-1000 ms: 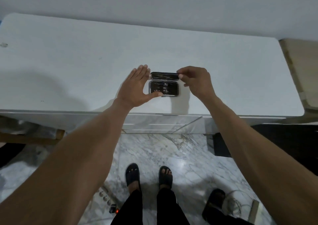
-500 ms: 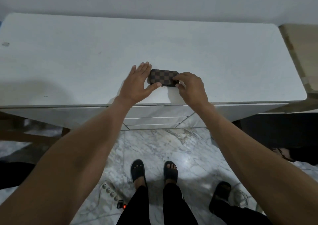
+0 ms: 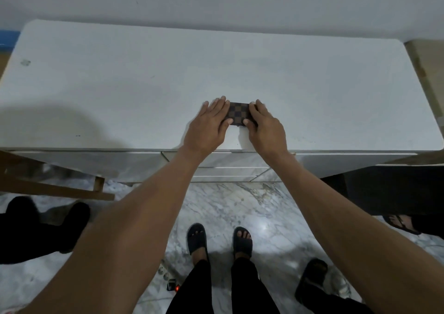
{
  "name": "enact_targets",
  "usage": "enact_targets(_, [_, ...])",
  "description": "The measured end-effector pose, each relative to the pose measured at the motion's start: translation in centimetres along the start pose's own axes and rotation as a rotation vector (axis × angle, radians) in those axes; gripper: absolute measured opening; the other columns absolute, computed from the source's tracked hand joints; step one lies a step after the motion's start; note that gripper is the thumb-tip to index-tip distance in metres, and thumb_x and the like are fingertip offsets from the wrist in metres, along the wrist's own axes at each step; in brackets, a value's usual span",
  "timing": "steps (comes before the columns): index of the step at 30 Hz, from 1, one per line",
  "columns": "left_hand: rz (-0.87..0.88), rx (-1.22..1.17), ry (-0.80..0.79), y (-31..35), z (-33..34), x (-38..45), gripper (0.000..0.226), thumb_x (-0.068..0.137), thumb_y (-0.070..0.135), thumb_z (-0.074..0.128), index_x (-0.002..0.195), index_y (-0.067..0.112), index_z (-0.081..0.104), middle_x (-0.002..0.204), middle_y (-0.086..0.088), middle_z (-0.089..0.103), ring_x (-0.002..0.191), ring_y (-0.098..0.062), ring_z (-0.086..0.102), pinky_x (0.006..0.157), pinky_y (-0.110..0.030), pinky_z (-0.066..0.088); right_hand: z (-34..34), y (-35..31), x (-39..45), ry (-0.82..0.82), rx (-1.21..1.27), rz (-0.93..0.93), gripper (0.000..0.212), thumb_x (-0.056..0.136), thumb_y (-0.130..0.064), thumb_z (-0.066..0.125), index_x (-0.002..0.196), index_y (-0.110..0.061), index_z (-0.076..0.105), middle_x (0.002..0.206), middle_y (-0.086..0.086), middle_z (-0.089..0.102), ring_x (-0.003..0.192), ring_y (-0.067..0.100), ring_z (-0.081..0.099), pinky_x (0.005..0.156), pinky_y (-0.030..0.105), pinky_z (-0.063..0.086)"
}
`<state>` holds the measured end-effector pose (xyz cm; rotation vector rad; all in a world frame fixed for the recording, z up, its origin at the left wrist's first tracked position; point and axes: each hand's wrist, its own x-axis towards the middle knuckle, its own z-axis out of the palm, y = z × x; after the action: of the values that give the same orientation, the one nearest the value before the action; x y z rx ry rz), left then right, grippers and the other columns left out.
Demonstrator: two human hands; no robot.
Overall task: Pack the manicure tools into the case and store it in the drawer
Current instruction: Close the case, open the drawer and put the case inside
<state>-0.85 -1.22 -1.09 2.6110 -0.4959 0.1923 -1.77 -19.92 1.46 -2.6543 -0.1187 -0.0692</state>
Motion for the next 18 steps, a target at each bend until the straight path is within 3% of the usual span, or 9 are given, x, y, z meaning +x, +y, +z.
enact_targets(4, [-0.026,-0.060,-0.056,-0.1,0.1,-0.2,0.062,0.107,0.041,0.030,0.152,0.002,0.046,0.160,-0.015,0.044,0.150,-0.028,0.041,0.127,-0.043,0.027,-0.5,-0.6,-0.2,-0.030,-0.024,0.020,0.044,0.101,-0.026,0.051,0.142,-0.012,0.047,0.155,0.006,0.040,0.137,0.030,0.047,0.089,0.045,0.054])
enact_targets(9, [-0.032,-0.096,-0.138,0.1,-1.1,-1.9,0.069,0.104,0.047,0.033,0.154,0.000,0.041,0.161,-0.020,0.042,0.151,-0.032,0.039,0.126,-0.047,0.029,-2.7,-1.7,-0.8,-0.115,-0.117,0.015,0.055,0.101,-0.035,0.050,0.149,-0.011,0.037,0.158,0.009,0.035,0.149,0.027,0.028,0.109,0.045,0.042])
enact_targets(14, [0.013,-0.036,-0.037,-0.2,-2.5,-7.3,0.051,0.103,0.035,0.045,0.138,0.001,0.061,0.146,-0.020,0.059,0.138,-0.036,0.054,0.117,-0.052,0.042,-3.8,-2.9,-4.8,-0.137,-0.154,0.020,0.056,0.101,-0.033,0.050,0.150,-0.010,0.035,0.157,0.010,0.037,0.143,0.029,0.035,0.108,0.045,0.042])
enact_targets(18, [0.084,0.040,0.090,-0.2,-3.0,-11.7,0.041,0.101,0.024,0.051,0.132,0.002,0.066,0.142,-0.017,0.063,0.134,-0.033,0.058,0.114,-0.050,0.045,-3.8,-3.2,-8.5,-0.073,-0.197,-0.054,0.045,0.098,-0.026,0.057,0.138,-0.006,0.050,0.137,0.015,0.056,0.125,0.035,0.052,0.094,0.046,0.052])
